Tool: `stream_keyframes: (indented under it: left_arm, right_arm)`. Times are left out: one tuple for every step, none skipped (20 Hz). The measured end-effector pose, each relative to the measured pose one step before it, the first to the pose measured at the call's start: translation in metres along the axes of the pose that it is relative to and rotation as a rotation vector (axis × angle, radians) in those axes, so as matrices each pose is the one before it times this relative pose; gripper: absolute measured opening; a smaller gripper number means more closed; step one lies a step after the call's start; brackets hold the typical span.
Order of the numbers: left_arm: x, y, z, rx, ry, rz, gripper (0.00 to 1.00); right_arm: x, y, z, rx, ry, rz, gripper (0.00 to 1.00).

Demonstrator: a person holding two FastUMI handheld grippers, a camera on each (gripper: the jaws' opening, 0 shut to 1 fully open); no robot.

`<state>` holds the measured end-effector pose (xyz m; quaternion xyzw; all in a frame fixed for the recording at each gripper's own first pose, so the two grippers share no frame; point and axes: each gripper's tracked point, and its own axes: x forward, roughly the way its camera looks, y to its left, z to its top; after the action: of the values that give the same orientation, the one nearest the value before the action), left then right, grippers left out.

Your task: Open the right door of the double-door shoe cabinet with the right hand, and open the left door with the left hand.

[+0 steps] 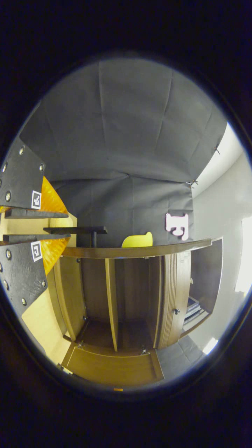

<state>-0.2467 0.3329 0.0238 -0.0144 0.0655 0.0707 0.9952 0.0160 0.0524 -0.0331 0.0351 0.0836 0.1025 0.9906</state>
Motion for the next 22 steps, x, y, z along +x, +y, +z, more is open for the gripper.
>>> stream_keyframes:
  left_arm:
    - [-0.00746, 0.00105, 0.00542, 0.00866, -0.00978, 0.00402, 0.21]
    - [-0.00973, -0.00143, 0.00654, 0.0047, -0.01168, 0.00415, 0.18]
    - [-0.00864, -0.00259, 0.00857, -0.00055, -0.01281, -0.0005, 0.16]
    - [-0.00829, -0.00614, 0.00875, -0.00173, -0.00748, 0.00039, 0.17]
    - [-0.00726, -0.00484, 0.00601, -0.00381, -0.00231, -0.00432, 0.19]
    - [-0.00811, -0.00682, 0.00385, -0.00285, -0.00296, -0.01137, 0.2]
    - [-0.00903, -0.00417, 0.00586, -0.00196, -0.00346, -0.00288, 0.21]
    - [-0.01081, -0.00421, 0.0042, -0.00367, 0.0016, 0.00183, 0.21]
    - [-0.00958, -0.00288, 0.00386, -0.00507, -0.00074, 0.00122, 0.21]
    - [-0.00917, -0.00405, 0.00459, -0.00384, -0.00474, 0.00379, 0.21]
    - [-0.01083, -0.00158, 0.00361, 0.00012, -0.00562, 0.00609, 0.2]
    - [-0.0093, -0.00055, 0.0039, 0.00359, -0.00438, 0.00851, 0.2]
    - [-0.00907, -0.00031, 0.00321, 0.00404, -0.00585, 0.00792, 0.2]
    - [-0.0075, 0.00109, 0.00346, 0.00526, -0.00544, 0.00965, 0.2]
    - [-0.00717, 0.00025, 0.00325, 0.00353, -0.00243, 0.01102, 0.2]
    - [-0.00654, -0.00044, 0.00042, 0.00129, 0.00036, 0.00873, 0.2]
    - [-0.00554, -0.00026, 0.00204, -0.0016, -0.00217, 0.00797, 0.2]
    - [-0.00603, -0.00022, 0.00163, -0.00117, -0.00236, 0.00616, 0.2]
    - [-0.00558, -0.00009, 0.00054, 0.00026, -0.00267, 0.00659, 0.2]
    - [-0.00404, 0.0006, 0.00062, 0.00257, -0.00054, 0.00588, 0.2]
    - [-0.00257, -0.00016, -0.00012, 0.00164, -0.00071, 0.00058, 0.2]
    - [-0.00272, -0.0012, 0.00228, 0.00029, -0.00403, -0.00163, 0.2]
  right_arm:
    - [-0.00142, -0.00025, 0.00278, 0.00222, -0.00824, 0.00375, 0.92]
    - [-0.00123, -0.00256, 0.00397, -0.00483, -0.01144, -0.00337, 0.96]
    - [-0.00148, -0.00544, 0.00281, -0.00664, -0.00983, -0.00696, 0.92]
    - [-0.00098, -0.00643, 0.00155, -0.0012, 0.00191, -0.01028, 0.92]
    - [-0.00164, -0.00484, 0.00007, 0.00358, 0.00559, -0.00354, 0.96]
    - [-0.00276, -0.00543, 0.00298, 0.00218, -0.00594, -0.00564, 0.93]
    - [-0.00314, -0.0058, 0.00339, -0.00531, -0.00934, -0.01261, 0.95]
    - [-0.00298, -0.00522, 0.00141, -0.00835, -0.00229, -0.00725, 0.96]
    - [-0.00271, -0.00233, -0.00115, -0.00797, 0.00012, 0.00121, 0.96]
    - [-0.00419, -0.00296, -0.00018, -0.00502, -0.00083, -0.00004, 0.92]
    - [-0.00479, -0.00429, -0.00135, -0.00242, 0.0008, 0.00045, 0.92]
    - [-0.00333, -0.00274, -0.00014, -0.00009, 0.00124, 0.00054, 0.96]
    - [-0.00366, -0.00304, 0.00019, 0.00121, -0.0016, 0.00057, 0.96]
    - [-0.00337, -0.00272, 0.0008, 0.00175, -0.00364, -0.00005, 0.92]
    - [-0.00242, -0.00222, -0.0003, 0.00124, -0.00218, -0.0001, 0.96]
    - [-0.00261, -0.00287, -0.00027, 0.00132, -0.00144, -0.00206, 0.96]
    - [-0.00215, -0.00132, -0.00048, 0.00008, 0.00079, 0.00085, 0.96]
    - [-0.00242, -0.0012, -0.0005, -0.00109, 0.00198, 0.0014, 0.96]
    - [-0.00243, -0.00163, -0.00019, -0.00349, -0.00147, -0.00109, 0.96]
    - [-0.00249, -0.00184, 0.00106, -0.00245, -0.00371, -0.00273, 0.96]
    - [-0.00211, -0.00072, 0.00118, 0.00013, -0.00483, -0.00098, 0.96]
    - [-0.00201, -0.00009, 0.00089, 0.00169, -0.00358, 0.00057, 0.96]
